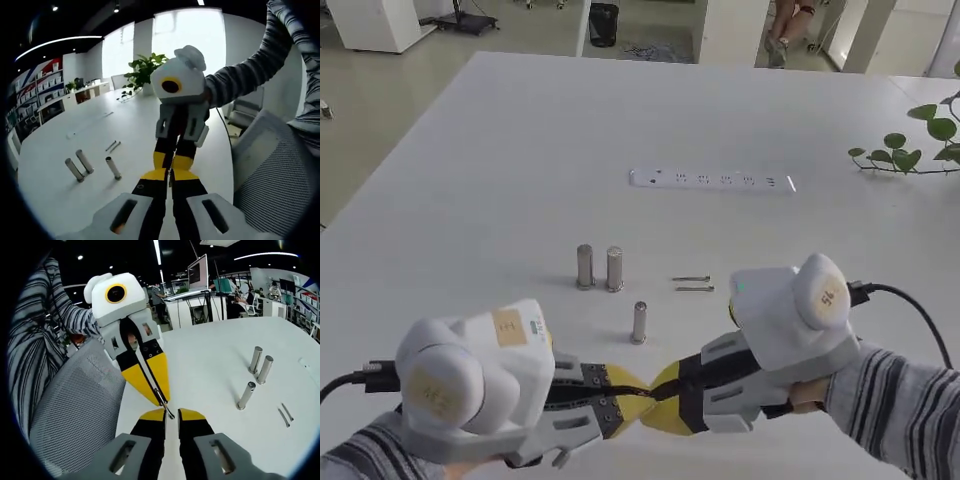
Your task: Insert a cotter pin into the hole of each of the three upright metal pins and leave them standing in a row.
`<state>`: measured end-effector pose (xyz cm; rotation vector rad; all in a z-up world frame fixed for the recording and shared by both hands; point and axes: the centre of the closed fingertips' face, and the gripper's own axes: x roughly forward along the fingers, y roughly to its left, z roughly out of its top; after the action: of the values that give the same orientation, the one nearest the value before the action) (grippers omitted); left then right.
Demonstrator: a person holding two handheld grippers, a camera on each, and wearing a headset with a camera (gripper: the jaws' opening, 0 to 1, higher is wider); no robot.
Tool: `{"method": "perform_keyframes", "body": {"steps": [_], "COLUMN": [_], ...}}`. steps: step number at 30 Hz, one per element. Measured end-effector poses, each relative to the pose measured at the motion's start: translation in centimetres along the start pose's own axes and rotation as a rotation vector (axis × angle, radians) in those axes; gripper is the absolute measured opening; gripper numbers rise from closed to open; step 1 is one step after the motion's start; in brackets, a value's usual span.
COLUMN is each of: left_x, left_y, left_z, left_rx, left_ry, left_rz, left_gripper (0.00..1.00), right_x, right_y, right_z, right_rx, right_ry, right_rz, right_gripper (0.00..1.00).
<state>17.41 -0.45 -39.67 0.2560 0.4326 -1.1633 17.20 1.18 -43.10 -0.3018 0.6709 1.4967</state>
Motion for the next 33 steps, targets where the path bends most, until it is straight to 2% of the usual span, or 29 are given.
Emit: {"method": "perform_keyframes", "body": {"steps": [2,8,13,17,24,27,33], "left_x": [0.0,-0.3,-0.4,-0.3,-0.1,0.1,0.5], "left_y": [0.2,0.6,0.8,0.9,1.2,1.4,2.2], "left_z": [0.0,-0.4,-0.4,-0.7,-0.7,-0.7,-0.6], "left_rx": [-0.006,-0.04,-0.063,-0.066,-0.083,-0.083,-0.087], "left_ry": [-0.001,0.006,-0.009,0.0,-0.009,-0.013,-0.029], "left_rz": [0.006,0.029,0.038,0.044,0.059,0.071,0.109], "left_gripper": [0.0,0.0,0.0,0.0,0.0,0.0,0.02], "right_x": [0.0,-0.4,-0.5,-0.4,-0.6,-0.7,-0.8], "right_y": [0.2,-0.3,-0.5,-0.6,-1.1,-1.5,-2.0], "right_z": [0.1,0.3,0.6,0.4,0.5,0.3,-0.1], "right_rx": [-0.004,-0.036,-0.077,-0.119,-0.19,-0.23,-0.247], "right_ry": [-0.001,0.005,0.009,0.031,0.056,0.083,0.119], "right_rz": [0.005,-0.023,-0.036,-0.05,-0.089,-0.112,-0.129], "right_gripper": [0.0,0.0,0.0,0.0,0.0,0.0,0.0]}}
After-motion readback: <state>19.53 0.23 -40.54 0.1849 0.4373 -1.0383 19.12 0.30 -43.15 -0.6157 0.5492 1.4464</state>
